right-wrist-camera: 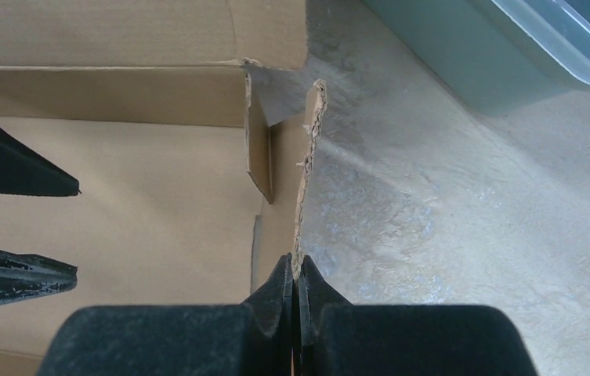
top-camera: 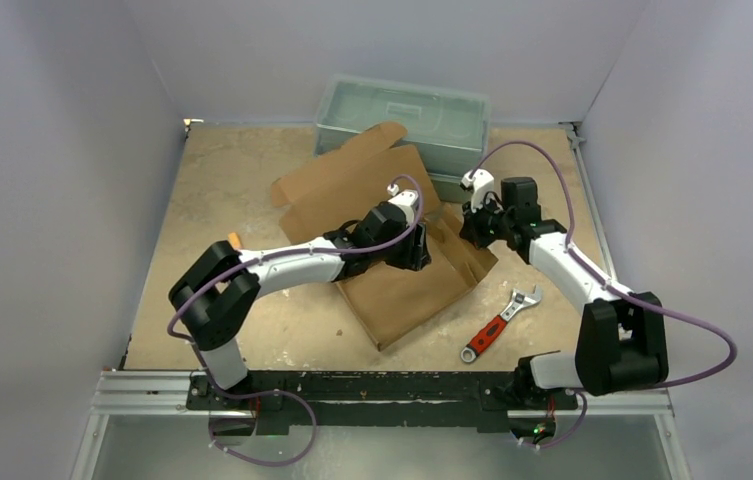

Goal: Fold the paper box

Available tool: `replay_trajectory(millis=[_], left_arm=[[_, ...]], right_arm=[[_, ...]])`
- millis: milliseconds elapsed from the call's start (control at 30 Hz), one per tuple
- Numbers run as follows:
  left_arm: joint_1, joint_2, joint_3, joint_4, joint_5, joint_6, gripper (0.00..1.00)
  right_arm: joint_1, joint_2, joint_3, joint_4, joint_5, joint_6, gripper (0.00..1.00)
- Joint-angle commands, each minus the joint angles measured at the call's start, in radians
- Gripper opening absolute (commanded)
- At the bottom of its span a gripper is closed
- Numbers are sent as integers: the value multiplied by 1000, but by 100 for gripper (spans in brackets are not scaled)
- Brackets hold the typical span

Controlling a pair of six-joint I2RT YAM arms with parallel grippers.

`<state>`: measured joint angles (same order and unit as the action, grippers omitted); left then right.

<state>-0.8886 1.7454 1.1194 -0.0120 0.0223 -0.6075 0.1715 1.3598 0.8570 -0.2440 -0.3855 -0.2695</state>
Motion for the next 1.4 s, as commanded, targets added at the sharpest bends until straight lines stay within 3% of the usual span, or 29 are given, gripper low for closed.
replay_trajectory(millis=[0,167,267,433,633,933,1000,1100,1367], left_arm=[[-1,-73,-61,162,52,0,50],[-46,-157,-149,279,153,18,56],[-98,-171,-185,301,139,62,61],[-205,-160,-203,348,58,159,69],[-285,-50,-60,218,-116,290,70],[-287,12,-15,134,-272,221,66],[-247,-31,-59,141,-292,157,56],[-144,-71,-110,148,-194,62,43],[-103,38,-14,14,-162,98,17]], right_arm=[[16,-12,-15,55,60,-21,0],[27,-11,-15,58,72,-23,0],[31,-9,-15,58,73,-21,0],[32,-7,-16,60,72,-20,0],[32,-5,-15,58,68,-18,0],[32,-10,-17,54,57,-20,0],[32,-11,-18,55,53,-21,0],[35,-10,-16,54,48,-21,0],[43,-16,-18,52,39,-26,0]])
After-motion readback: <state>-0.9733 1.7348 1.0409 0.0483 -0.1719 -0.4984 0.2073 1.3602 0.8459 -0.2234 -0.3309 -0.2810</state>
